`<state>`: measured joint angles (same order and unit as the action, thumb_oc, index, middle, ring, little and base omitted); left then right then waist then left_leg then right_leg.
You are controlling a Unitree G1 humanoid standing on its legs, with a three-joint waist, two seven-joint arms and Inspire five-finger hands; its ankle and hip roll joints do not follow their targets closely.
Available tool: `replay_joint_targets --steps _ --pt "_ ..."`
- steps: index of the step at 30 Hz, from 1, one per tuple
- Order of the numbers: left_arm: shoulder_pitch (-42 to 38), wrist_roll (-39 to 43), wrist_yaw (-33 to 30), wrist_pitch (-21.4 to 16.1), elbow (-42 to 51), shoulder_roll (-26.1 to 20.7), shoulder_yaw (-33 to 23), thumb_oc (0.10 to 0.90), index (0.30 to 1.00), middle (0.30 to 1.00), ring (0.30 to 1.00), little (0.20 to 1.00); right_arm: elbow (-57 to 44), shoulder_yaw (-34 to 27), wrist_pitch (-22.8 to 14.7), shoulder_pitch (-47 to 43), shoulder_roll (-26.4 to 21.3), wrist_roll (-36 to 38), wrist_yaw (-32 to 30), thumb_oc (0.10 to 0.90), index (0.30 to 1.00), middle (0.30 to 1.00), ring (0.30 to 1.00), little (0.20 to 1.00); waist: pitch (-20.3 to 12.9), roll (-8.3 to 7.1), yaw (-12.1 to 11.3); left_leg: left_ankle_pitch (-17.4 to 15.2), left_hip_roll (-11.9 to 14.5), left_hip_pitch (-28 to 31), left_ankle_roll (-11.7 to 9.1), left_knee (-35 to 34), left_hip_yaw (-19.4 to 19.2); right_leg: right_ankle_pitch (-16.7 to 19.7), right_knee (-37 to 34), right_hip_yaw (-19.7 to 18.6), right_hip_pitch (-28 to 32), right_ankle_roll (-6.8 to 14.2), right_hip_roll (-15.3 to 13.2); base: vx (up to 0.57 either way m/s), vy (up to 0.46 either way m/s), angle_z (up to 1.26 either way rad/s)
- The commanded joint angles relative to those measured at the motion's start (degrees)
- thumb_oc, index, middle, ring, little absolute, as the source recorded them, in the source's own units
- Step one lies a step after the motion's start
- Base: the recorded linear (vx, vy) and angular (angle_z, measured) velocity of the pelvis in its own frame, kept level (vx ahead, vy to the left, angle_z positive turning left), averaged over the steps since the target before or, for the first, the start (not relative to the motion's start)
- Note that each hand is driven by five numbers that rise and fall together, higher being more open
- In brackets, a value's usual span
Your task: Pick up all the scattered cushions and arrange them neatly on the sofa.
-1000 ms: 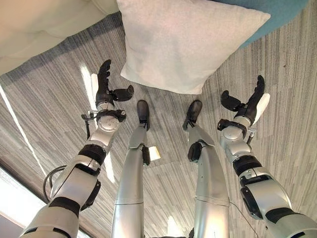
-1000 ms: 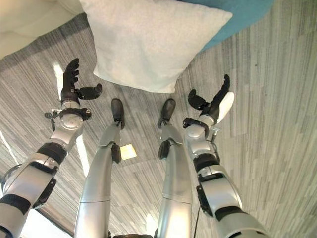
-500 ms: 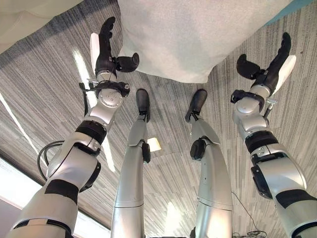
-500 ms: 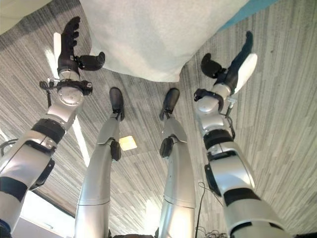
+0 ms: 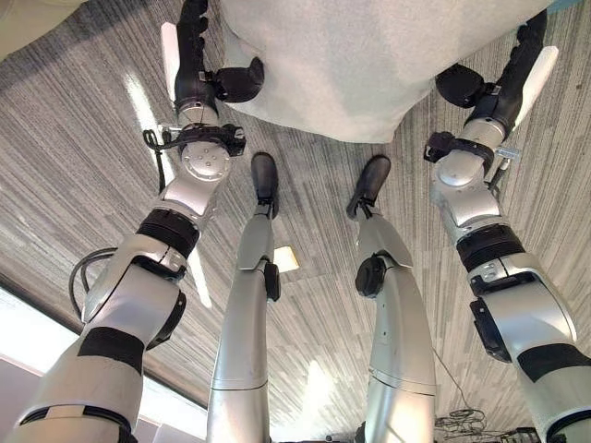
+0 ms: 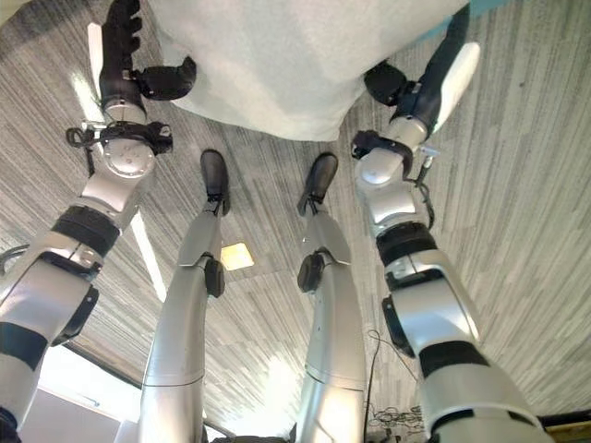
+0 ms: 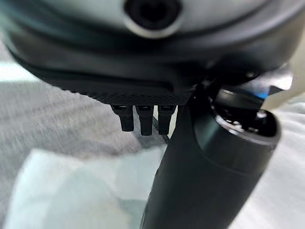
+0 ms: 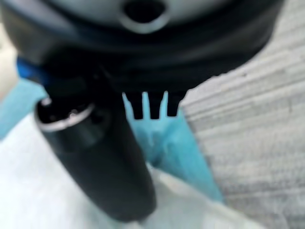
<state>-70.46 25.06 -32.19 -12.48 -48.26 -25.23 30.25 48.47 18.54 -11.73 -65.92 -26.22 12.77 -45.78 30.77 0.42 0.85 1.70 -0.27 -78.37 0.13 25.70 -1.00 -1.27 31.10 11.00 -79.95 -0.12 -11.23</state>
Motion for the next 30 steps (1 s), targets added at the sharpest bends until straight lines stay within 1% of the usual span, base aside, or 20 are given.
replay_joint_targets --steps 1,2,3,4,5,6,10,12,15,16,18,23,25,26,27,29,30 --pt "1.58 3.72 0.64 -7.30 7.18 5.86 -2.23 0.800 0.900 0.900 0.900 0.900 -7.54 5.40 -4.41 -1.28 2.75 -2.20 2.88 0.800 0.900 0.900 0.900 0.900 -3.53 3.03 0.39 -8.23 -2.43 2.67 0.06 4.50 3.85 -3.46 -0.52 -2.57 5.65 5.75 2.15 -0.01 -0.051 0.00" --pt "1.95 5.08 1.26 -8.21 9.12 7.84 -1.95 0.504 0.455 0.455 0.455 0.455 -8.10 6.57 -4.78 -1.68 4.06 -2.12 4.20 0.800 0.900 0.900 0.900 0.900 -3.66 3.01 0.22 -8.06 -2.48 2.79 0.00 4.25 4.00 -3.25 -0.75 -2.39 5.80 5.77 2.20 -0.02 -0.037 0.00" --pt "1.85 5.52 1.52 -8.49 9.86 8.37 -1.92 0.420 0.331 0.331 0.331 0.331 -8.36 7.23 -4.87 -1.86 4.43 -2.28 4.98 0.800 0.900 0.900 0.900 0.900 -3.74 2.95 0.21 -8.01 -2.52 2.89 -0.04 4.16 4.13 -3.16 -0.86 -2.33 5.94 5.76 2.25 0.00 0.000 0.00" --pt "1.89 5.53 1.53 -8.47 9.90 8.36 -1.96 0.400 0.300 0.300 0.300 0.300 -8.33 7.26 -4.89 -1.88 4.43 -2.26 5.01 0.800 0.900 0.900 0.900 0.900 -3.74 2.99 0.24 -8.00 -2.52 2.92 -0.04 4.14 4.15 -3.14 -0.90 -2.31 5.98 5.76 2.25 0.00 0.000 0.00" --pt "2.22 5.60 1.85 -8.83 11.23 8.75 -1.85 0.400 0.300 0.300 0.300 0.300 -8.96 8.12 -5.12 -2.12 4.72 -2.50 6.20 0.558 0.538 0.538 0.538 0.538 -3.86 2.93 0.20 -7.91 -2.48 3.08 -0.14 4.00 4.19 -3.04 -1.05 -2.08 6.16 5.79 2.28 -0.02 -0.035 0.02" --pt "2.87 5.20 2.23 -9.06 12.93 9.18 -1.74 0.400 0.300 0.300 0.300 0.300 -10.01 9.15 -5.55 -1.61 4.78 -2.77 7.76 0.400 0.300 0.300 0.300 0.300 -4.10 2.78 0.20 -7.78 -2.47 3.32 -0.20 3.76 4.30 -2.83 -1.22 -1.89 6.44 5.86 2.43 -0.02 -0.035 0.03" --pt "4.36 5.09 2.34 -9.66 15.24 9.31 -2.33 0.400 0.300 0.300 0.300 0.300 -12.32 9.17 -6.06 -0.22 4.67 -3.38 8.99 0.400 0.300 0.300 0.300 0.300 -4.54 2.48 0.37 -7.45 -2.32 4.13 -0.34 3.03 4.33 -2.32 -2.18 -1.46 7.55 5.94 2.59 -0.02 -0.019 0.02" --pt "6.71 5.66 2.63 -10.07 17.52 9.28 -4.09 0.400 0.300 0.300 0.300 0.300 -14.59 7.71 -6.14 1.97 4.03 -4.42 9.05 0.400 0.300 0.300 0.300 0.300 -4.75 2.17 0.54 -6.93 -2.16 6.18 -0.58 1.35 4.46 -1.54 -3.70 -0.91 9.57 6.20 2.87 -0.04 -0.029 0.03" --pt "8.46 6.26 2.70 -10.61 18.84 9.59 -5.10 0.400 0.300 0.300 0.300 0.300 -15.46 6.60 -5.90 3.23 3.34 -5.16 8.99 0.400 0.300 0.300 0.300 0.300 -4.74 2.03 0.55 -6.45 -2.12 8.16 -0.65 -0.28 4.55 -1.01 -4.90 -0.68 11.24 6.39 3.04 -0.05 -0.025 0.04" --pt "10.07 6.67 3.12 -11.02 20.12 9.86 -6.13 0.400 0.300 0.300 0.300 0.300 -15.71 5.39 -5.90 4.66 2.25 -5.36 9.22 0.400 0.300 0.300 0.300 0.300 -4.97 1.82 0.58 -5.95 -2.14 10.18 -0.76 -1.86 4.55 -0.52 -5.85 -0.11 12.89 6.58 2.97 -0.03 -0.018 0.04" --pt "11.07 6.45 3.36 -11.01 20.98 9.94 -6.31 0.400 0.300 0.300 0.300 0.300 -16.67 4.76 -5.84 5.70 1.82 -5.52 9.38 0.400 0.300 0.300 0.300 0.300 -4.93 1.72 0.61 -5.62 -2.17 11.41 -0.82 -2.73 4.53 -0.11 -6.68 0.01 14.10 6.69 2.97 -0.04 -0.025 0.04" --pt "17.20 4.25 5.33 -10.39 24.74 10.46 -6.25 0.400 0.300 0.300 0.300 0.300 -19.74 1.63 -6.47 12.23 0.42 -5.17 10.74 0.400 0.300 0.300 0.300 0.300 -5.60 1.60 0.64 -4.05 -2.45 18.89 -1.78 -7.81 4.49 0.87 -10.75 1.20 20.68 6.96 2.79 -0.03 -0.029 0.05" --pt "20.64 3.54 6.42 -10.16 26.07 10.70 -5.94 0.400 0.300 0.300 0.300 0.300 -21.28 0.38 -6.60 16.31 0.81 -5.20 11.58 0.400 0.300 0.300 0.300 0.300 -5.93 1.60 0.60 -3.33 -2.41 22.68 -2.25 -10.10 4.37 1.10 -12.43 1.63 23.94 6.93 2.76 0.00 -0.041 0.01" --pt "23.74 2.96 7.80 -10.01 27.26 10.66 -5.82 0.400 0.300 0.300 0.300 0.300 -22.71 -0.67 -6.94 20.07 1.48 -4.96 12.38 0.400 0.300 0.300 0.300 0.300 -6.77 1.38 0.56 -3.13 -2.44 25.80 -2.49 -11.41 4.38 1.17 -13.77 2.15 26.89 6.74 2.85 0.02 -0.040 0.03" --pt "24.00 2.93 7.78 -9.98 27.39 10.66 -5.73 0.400 0.300 0.300 0.300 0.300 -22.90 -0.75 -6.88 20.38 1.53 -5.01 12.39 0.400 0.300 0.300 0.300 0.300 -6.66 1.34 0.52 -3.06 -2.41 26.25 -2.50 -11.64 4.41 1.22 -13.98 2.19 27.33 6.74 2.89 0.04 -0.028 0.05" --pt "28.68 2.29 9.29 -9.76 29.21 10.94 -5.47 0.400 0.300 0.300 0.300 0.300 -25.53 -1.69 -7.04 26.26 2.48 -5.08 13.89 0.400 0.300 0.300 0.300 0.300 -7.73 1.02 0.53 -3.03 -2.47 30.52 -2.63 -13.46 4.39 1.36 -15.49 2.67 31.23 6.66 3.02 0.02 -0.002 0.03" --pt "33.11 2.12 10.75 -9.38 31.21 11.40 -5.17 0.400 0.300 0.300 0.300 0.300 -27.48 -2.24 -7.03 31.75 3.62 -5.22 15.36 0.400 0.300 0.300 0.300 0.300 -8.33 0.67 0.45 -1.12 -2.76 33.77 -2.46 -14.75 4.17 3.03 -17.41 3.84 34.75 6.23 2.73 0.04 0.000 -0.01"
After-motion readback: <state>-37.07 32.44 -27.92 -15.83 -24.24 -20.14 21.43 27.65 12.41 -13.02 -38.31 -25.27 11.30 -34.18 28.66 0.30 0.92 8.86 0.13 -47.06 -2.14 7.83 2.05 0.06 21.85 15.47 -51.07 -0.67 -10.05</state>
